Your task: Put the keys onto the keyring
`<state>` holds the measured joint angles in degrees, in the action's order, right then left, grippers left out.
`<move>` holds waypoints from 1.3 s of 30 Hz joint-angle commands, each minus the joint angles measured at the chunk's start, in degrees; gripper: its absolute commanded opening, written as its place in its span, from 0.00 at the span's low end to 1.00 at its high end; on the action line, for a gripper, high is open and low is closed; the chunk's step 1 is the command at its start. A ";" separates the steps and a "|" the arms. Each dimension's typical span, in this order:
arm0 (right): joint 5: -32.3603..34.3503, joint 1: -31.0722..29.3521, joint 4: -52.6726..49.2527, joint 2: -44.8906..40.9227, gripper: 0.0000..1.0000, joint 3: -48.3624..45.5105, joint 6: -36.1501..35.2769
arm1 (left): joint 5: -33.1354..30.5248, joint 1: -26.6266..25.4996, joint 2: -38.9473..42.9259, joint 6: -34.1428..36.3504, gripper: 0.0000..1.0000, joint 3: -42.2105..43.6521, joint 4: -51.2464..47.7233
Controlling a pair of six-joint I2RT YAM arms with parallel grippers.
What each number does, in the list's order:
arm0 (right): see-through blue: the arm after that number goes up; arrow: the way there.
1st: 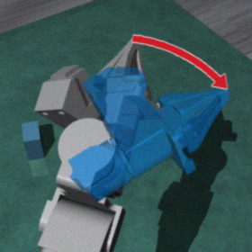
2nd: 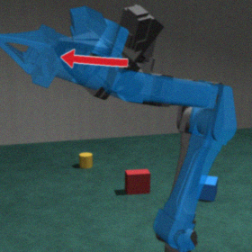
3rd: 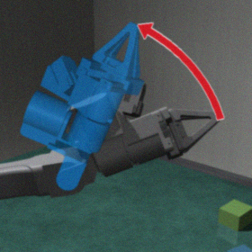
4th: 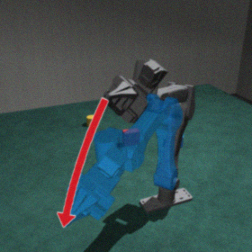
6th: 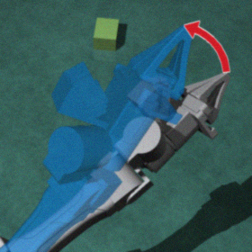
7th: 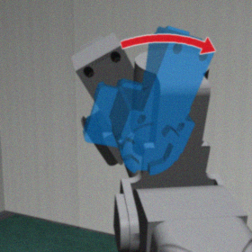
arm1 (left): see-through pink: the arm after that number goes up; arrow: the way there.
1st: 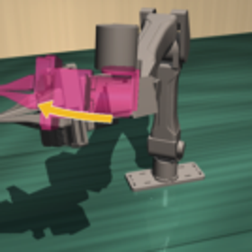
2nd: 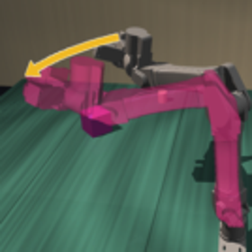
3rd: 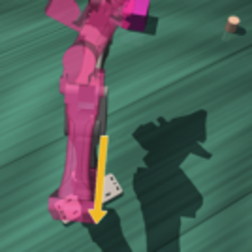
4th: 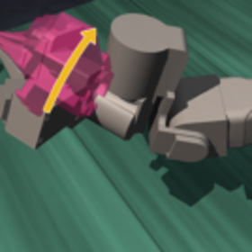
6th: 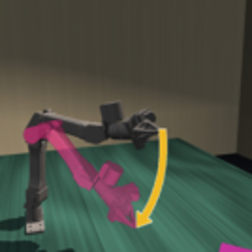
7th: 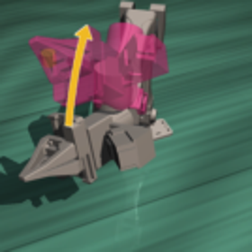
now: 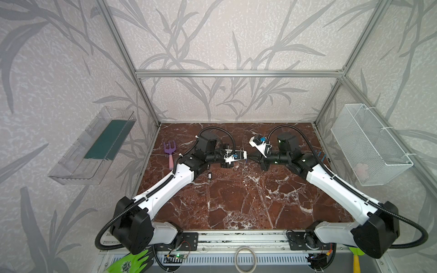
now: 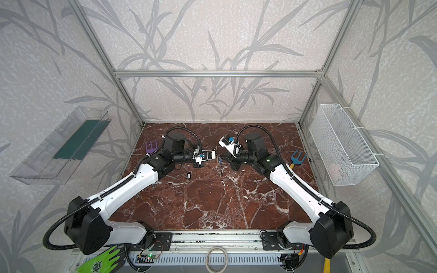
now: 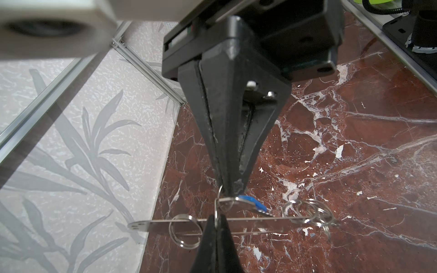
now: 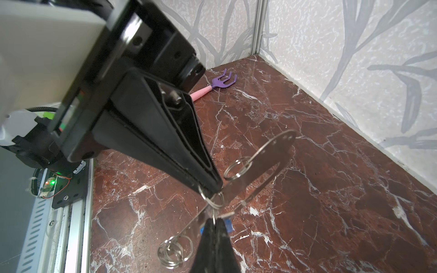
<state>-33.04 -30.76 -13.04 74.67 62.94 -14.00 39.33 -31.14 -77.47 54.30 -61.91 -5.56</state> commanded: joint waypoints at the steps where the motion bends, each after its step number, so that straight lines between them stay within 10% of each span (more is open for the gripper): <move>1: -0.57 -0.30 2.82 -0.11 0.00 1.60 1.90 | 1.46 -0.33 -0.67 -0.69 0.00 -2.78 -0.09; 29: 3.07 3.43 -0.19 1.67 0.00 -4.99 3.96 | -3.53 -0.62 -2.71 -1.00 0.00 -1.87 0.59; 39: 7.77 3.52 -9.64 10.52 0.00 -5.13 -9.62 | -1.89 1.21 -2.59 -4.01 0.00 2.64 5.29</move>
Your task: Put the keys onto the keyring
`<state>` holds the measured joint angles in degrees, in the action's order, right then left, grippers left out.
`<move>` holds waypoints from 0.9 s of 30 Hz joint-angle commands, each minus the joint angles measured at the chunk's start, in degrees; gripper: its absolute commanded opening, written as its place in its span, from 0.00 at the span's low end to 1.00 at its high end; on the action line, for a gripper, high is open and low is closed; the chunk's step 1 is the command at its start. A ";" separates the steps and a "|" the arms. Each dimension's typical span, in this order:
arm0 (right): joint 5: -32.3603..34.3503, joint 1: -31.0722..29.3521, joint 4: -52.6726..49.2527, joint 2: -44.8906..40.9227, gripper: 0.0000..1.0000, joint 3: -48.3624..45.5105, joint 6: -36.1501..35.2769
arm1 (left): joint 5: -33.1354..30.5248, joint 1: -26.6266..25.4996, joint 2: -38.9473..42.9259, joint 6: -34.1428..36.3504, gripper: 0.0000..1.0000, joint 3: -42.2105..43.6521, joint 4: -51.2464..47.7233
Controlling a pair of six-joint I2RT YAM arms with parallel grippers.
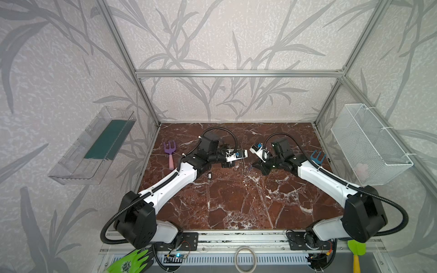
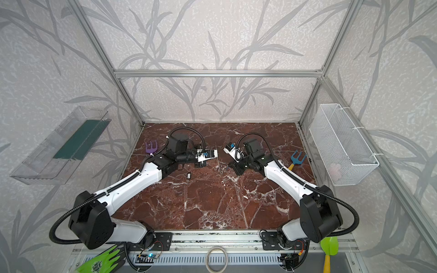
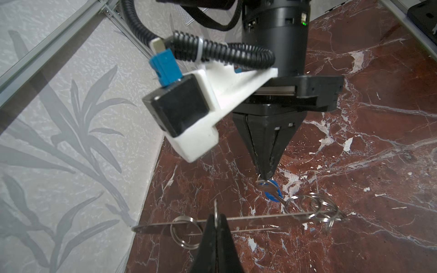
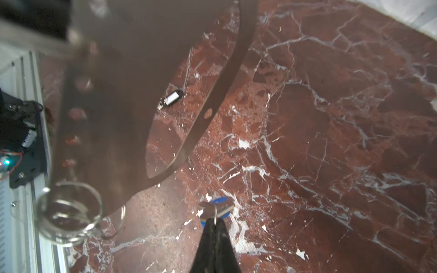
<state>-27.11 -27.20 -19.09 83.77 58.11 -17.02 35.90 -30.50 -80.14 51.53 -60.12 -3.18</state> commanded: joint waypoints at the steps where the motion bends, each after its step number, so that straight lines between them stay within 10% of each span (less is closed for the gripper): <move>1: 2.25 -0.04 -4.42 2.40 0.00 0.26 -7.89 | 1.54 0.60 0.24 -1.53 0.00 1.24 3.34; 18: 7.33 -0.14 -14.60 21.75 0.01 13.33 -17.24 | 2.18 1.19 2.53 -5.47 0.00 7.55 10.19; 27: 4.53 3.10 -2.94 14.96 0.41 7.97 -16.03 | 4.03 1.14 3.49 -2.57 0.00 10.41 15.76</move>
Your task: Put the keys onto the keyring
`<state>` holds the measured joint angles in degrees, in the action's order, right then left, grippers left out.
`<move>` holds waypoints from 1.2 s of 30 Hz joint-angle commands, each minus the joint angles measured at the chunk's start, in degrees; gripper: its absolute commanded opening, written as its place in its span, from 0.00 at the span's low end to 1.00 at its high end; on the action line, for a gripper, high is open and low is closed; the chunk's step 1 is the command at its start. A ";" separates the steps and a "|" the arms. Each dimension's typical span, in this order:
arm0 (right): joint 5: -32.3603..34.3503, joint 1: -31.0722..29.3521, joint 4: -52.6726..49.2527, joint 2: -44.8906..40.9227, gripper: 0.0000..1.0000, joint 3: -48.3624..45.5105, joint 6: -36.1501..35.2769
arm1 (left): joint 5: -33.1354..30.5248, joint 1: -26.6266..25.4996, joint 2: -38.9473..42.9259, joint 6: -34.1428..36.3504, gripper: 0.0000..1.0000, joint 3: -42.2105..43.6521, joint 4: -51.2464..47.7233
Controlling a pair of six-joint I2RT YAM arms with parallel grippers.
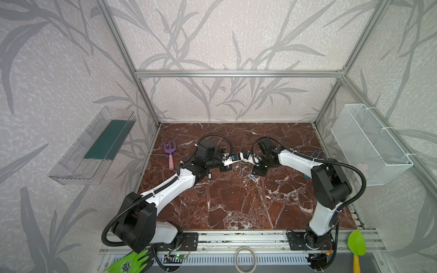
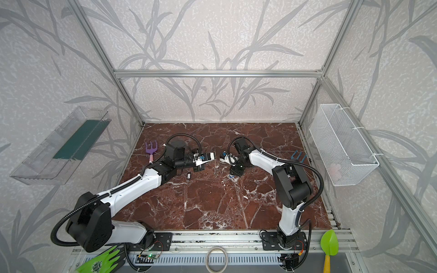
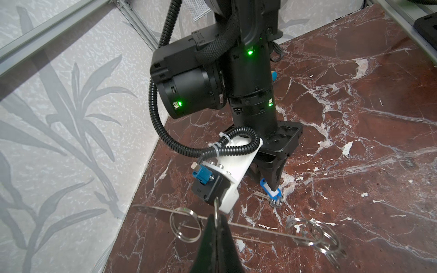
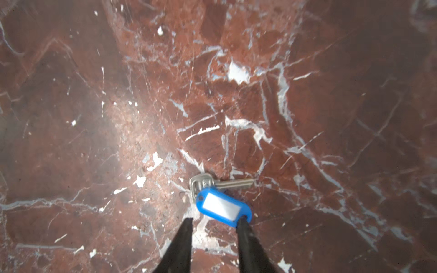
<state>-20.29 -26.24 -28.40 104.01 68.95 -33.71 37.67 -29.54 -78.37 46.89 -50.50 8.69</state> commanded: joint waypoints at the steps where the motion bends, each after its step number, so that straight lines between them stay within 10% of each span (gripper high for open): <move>1: -3.12 2.82 8.87 -7.48 0.42 -4.58 0.15 | 2.39 0.23 1.80 2.62 0.00 1.03 4.33; 8: -10.98 4.27 20.90 -20.52 0.38 -13.12 -10.32 | 3.70 0.14 1.86 6.63 0.00 0.71 5.66; 17: -26.68 3.23 36.55 -24.75 0.34 -11.41 1.79 | 5.65 -0.39 2.17 5.31 0.00 -0.34 9.00; 36: -30.13 1.28 38.45 -23.29 0.23 -12.04 6.86 | 5.63 -0.60 2.15 -0.75 0.00 -0.27 13.90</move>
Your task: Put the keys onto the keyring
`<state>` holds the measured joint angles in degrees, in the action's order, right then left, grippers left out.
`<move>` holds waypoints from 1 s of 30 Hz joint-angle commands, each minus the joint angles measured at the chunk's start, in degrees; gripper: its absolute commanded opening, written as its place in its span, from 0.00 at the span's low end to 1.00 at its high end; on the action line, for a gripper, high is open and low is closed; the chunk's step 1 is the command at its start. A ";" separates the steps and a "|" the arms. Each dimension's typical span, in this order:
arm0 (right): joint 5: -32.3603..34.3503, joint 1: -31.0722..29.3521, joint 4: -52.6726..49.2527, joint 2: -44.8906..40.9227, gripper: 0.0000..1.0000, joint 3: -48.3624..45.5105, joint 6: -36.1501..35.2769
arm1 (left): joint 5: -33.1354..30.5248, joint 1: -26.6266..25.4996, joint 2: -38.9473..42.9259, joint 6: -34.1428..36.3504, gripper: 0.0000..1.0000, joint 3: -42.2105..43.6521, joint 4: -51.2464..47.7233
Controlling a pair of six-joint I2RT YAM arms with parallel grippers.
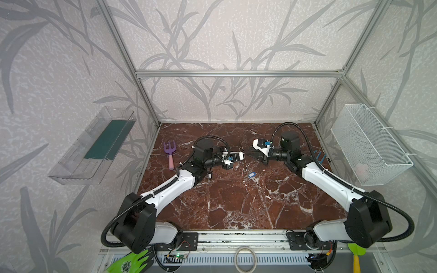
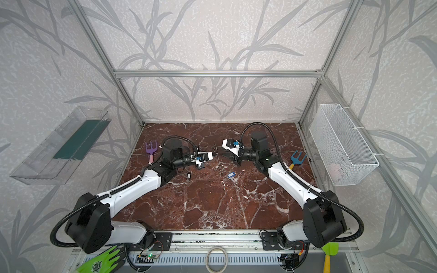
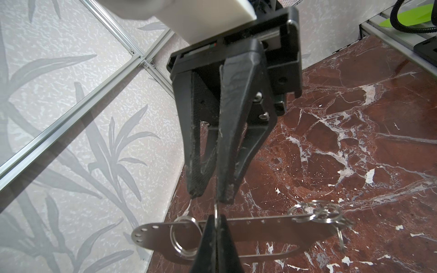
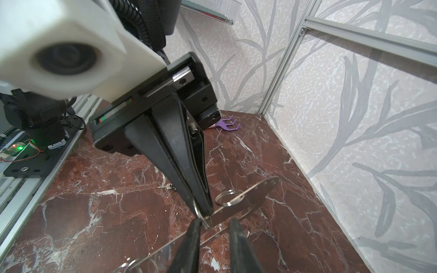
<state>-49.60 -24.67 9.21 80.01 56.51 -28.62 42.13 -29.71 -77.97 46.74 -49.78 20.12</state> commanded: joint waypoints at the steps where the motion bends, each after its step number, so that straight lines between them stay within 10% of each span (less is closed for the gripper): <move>1: -0.80 -0.30 0.89 0.83 0.23 0.50 2.14 | 1.08 -0.47 1.77 -0.55 0.00 -0.89 2.57; 30: -2.68 -0.19 9.58 0.14 0.00 -1.77 7.59 | -0.33 -1.53 1.49 -1.95 0.00 0.74 6.05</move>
<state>-49.36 -24.80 13.89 81.38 55.79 -22.26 39.33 -30.50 -77.76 45.93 -49.71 23.05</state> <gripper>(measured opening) 0.044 0.048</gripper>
